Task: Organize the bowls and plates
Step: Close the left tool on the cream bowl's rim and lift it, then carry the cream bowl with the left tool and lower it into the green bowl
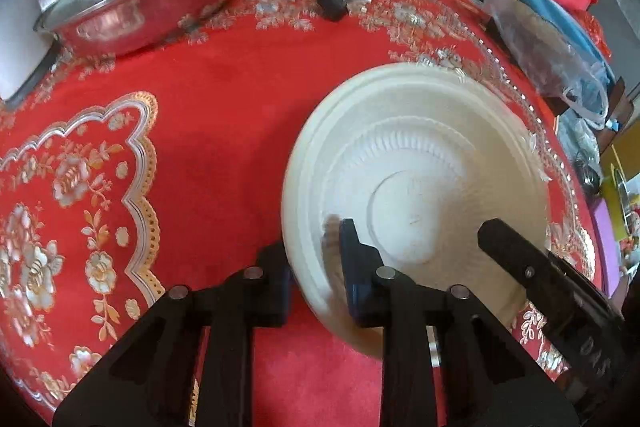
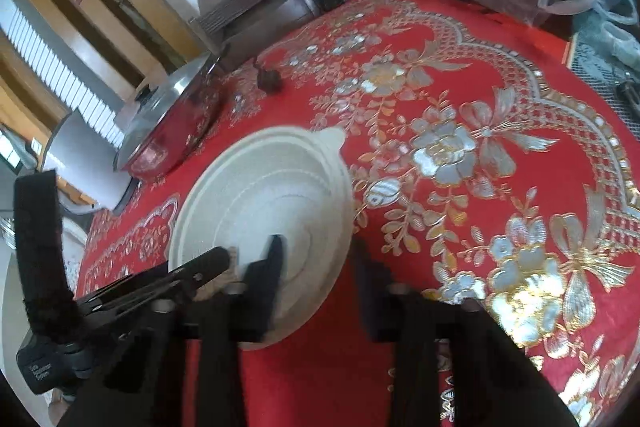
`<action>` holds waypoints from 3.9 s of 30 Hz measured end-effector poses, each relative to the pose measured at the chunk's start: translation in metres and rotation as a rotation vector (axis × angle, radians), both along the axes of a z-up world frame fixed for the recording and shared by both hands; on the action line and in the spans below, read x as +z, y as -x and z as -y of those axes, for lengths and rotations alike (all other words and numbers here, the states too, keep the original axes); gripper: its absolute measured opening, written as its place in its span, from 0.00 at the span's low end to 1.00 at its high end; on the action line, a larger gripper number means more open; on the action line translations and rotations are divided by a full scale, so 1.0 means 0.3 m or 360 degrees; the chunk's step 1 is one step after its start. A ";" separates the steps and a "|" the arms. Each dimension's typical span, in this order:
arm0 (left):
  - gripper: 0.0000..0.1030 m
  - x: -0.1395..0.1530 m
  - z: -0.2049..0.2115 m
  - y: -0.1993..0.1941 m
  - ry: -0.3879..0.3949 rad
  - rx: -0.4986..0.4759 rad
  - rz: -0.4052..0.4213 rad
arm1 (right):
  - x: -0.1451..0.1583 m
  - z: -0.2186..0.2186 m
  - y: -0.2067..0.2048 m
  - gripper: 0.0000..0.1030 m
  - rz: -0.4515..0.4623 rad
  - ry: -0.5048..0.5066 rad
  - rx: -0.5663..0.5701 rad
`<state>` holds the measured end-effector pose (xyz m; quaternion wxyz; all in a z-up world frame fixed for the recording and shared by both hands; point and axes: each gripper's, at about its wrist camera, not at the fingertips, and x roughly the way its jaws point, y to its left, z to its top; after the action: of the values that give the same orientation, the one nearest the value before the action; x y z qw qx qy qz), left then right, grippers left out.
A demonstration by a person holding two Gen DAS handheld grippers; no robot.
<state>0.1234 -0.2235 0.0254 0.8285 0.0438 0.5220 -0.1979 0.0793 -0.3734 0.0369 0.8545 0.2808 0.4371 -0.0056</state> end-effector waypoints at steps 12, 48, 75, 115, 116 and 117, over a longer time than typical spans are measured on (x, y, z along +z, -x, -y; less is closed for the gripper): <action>0.18 0.058 -0.166 0.084 -0.0027 0.0065 0.0061 | 0.037 -0.150 0.035 0.24 0.0009 0.0115 0.0189; 0.19 0.206 -1.212 0.492 -0.0083 0.0872 0.0248 | 0.198 -1.111 0.138 0.27 0.0179 0.0238 0.1140; 0.19 0.351 -1.620 0.745 -0.0047 0.1259 0.0428 | 0.347 -1.550 0.215 0.31 0.0423 0.0371 0.1546; 0.19 0.202 -1.870 0.886 0.0089 0.1458 0.0247 | 0.302 -1.813 0.314 0.33 0.0400 0.0448 0.1770; 0.19 0.204 -1.871 0.885 0.0093 0.1457 0.0248 | 0.301 -1.812 0.312 0.33 0.0399 0.0446 0.1767; 0.19 0.205 -1.870 0.884 0.0087 0.1458 0.0248 | 0.300 -1.810 0.312 0.33 0.0396 0.0442 0.1762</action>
<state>-0.1418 0.3375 0.0868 0.8682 -0.1984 0.4183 0.1786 -0.0141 0.1696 0.1269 0.8038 -0.1055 0.4103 0.4176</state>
